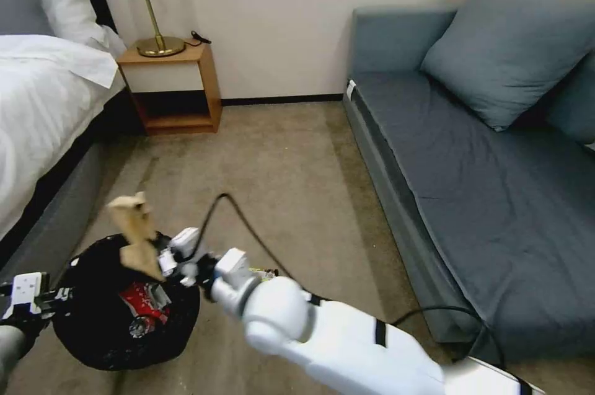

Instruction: Pick up the trash bin, then pick up the garbage on the floor and place it into the trash bin.

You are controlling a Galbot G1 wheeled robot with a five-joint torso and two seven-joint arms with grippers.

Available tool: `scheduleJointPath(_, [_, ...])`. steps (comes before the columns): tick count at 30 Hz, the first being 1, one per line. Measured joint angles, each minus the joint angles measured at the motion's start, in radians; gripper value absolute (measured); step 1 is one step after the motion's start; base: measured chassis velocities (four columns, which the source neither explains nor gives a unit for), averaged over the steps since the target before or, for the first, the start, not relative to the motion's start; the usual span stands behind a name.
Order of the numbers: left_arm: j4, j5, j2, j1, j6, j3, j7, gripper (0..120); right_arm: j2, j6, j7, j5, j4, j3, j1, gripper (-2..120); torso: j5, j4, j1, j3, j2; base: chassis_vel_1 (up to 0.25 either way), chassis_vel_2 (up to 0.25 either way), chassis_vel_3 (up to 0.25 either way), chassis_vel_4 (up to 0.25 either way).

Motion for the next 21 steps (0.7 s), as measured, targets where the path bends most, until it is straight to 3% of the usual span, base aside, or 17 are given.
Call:
scheduleJointPath(5, [-0.003,0.001,-0.006,0.002,0.000,0.000,0.000,3,0.021,-0.002,0.004,-0.006,-0.019,-0.024,0.003,2,0.0000,0.0000,0.000,0.000,0.000,0.000,0.000,0.000,0.000])
scheduleJointPath(6, [-0.007,0.001,-0.008,0.003,0.000,-0.001,0.000,3,0.028,-0.006,0.003,-0.014,-0.030,-0.037,-0.006,12,-0.0001,-0.0001,0.000,0.000,0.000,0.000,0.000,0.000,0.000])
scheduleJointPath(14, [-0.012,0.000,-0.005,0.001,0.003,-0.003,0.000,3,0.024,-0.007,0.003,-0.013,-0.032,-0.037,-0.039,40,0.0000,-0.0003,0.000,0.000,0.000,0.000,0.000,0.000,0.000])
scheduleJointPath(16, [-0.012,0.000,-0.005,0.001,0.003,-0.003,0.000,3,0.024,-0.007,0.004,-0.013,-0.032,-0.036,-0.039,42,0.0000,-0.0002,0.000,0.000,0.000,0.000,0.000,0.000,0.000])
scheduleJointPath(21, [-0.010,-0.004,-0.004,-0.001,0.004,-0.004,0.000,3,0.020,-0.007,0.009,-0.010,-0.032,-0.032,-0.046,64,0.0000,-0.0002,0.000,0.000,0.000,0.000,0.000,0.000,0.000])
